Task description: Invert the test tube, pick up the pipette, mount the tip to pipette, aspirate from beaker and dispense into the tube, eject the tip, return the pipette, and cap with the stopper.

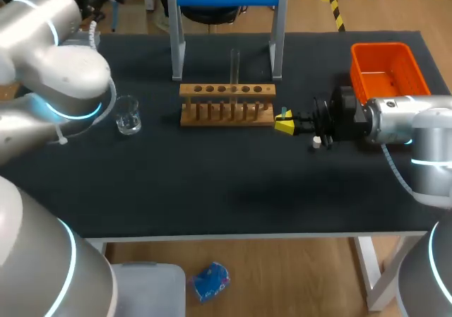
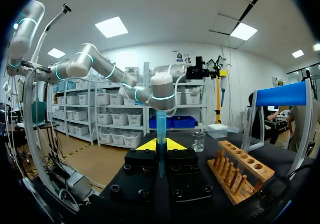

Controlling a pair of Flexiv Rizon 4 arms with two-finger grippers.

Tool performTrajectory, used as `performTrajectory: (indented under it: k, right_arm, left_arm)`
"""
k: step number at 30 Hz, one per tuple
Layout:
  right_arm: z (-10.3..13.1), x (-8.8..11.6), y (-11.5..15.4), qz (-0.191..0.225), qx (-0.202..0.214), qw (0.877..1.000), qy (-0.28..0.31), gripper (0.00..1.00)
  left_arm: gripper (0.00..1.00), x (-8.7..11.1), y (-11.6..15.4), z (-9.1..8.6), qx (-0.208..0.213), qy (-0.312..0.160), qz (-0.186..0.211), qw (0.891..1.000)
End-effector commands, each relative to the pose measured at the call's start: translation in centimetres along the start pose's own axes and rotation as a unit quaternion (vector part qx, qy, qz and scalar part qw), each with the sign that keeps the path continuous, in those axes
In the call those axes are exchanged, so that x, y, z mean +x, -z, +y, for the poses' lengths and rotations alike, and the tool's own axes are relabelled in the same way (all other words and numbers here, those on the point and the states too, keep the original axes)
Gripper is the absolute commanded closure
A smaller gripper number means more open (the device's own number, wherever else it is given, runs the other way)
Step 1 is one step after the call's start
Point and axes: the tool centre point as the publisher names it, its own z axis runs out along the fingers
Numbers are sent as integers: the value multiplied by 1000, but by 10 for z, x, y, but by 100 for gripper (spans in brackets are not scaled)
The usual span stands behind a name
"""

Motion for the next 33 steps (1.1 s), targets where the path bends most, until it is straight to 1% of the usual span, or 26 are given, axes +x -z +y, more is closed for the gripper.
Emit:
performTrajectory:
  k: [1, 4, 8, 10, 13, 15, 16, 19, 21, 33]
  right_arm:
    - [0, 1, 0, -1, 0, 1000, 1, 100]
    - [0, 1, 0, -1, 0, 1000, 1, 100]
    - [0, 1, 0, -1, 0, 1000, 1, 100]
    - [0, 1, 0, -1, 0, 1000, 1, 100]
    - [0, 1, 0, -1, 0, 1000, 1, 100]
    - [0, 1, 0, -1, 0, 1000, 1, 100]
    - [0, 1, 0, -1, 0, 1000, 1, 100]
    - [0, 1, 0, -1, 0, 1000, 1, 100]
    - [0, 1, 0, -1, 0, 1000, 1, 100]
    - [0, 1, 0, -1, 0, 1000, 1, 100]
  left_arm:
    - [100, -4, 1, 2, 14, 0, 90, 996]
    - [100, -4, 1, 2, 14, 0, 90, 996]
    - [100, 4, 18, 5, 12, -15, 112, 993]
    - [100, 11, 27, 7, 20, -21, 127, 991]
    - [100, 25, 38, 8, 49, -19, 146, 988]
    - [100, 34, 45, 9, 80, -6, 157, 984]
    - [100, 39, 48, 10, 99, 11, 161, 982]
    - [100, 58, 57, 11, 124, 23, 185, 975]
    - [100, 71, 64, 11, 135, 23, 207, 969]
    - [100, 71, 64, 11, 135, 23, 207, 969]
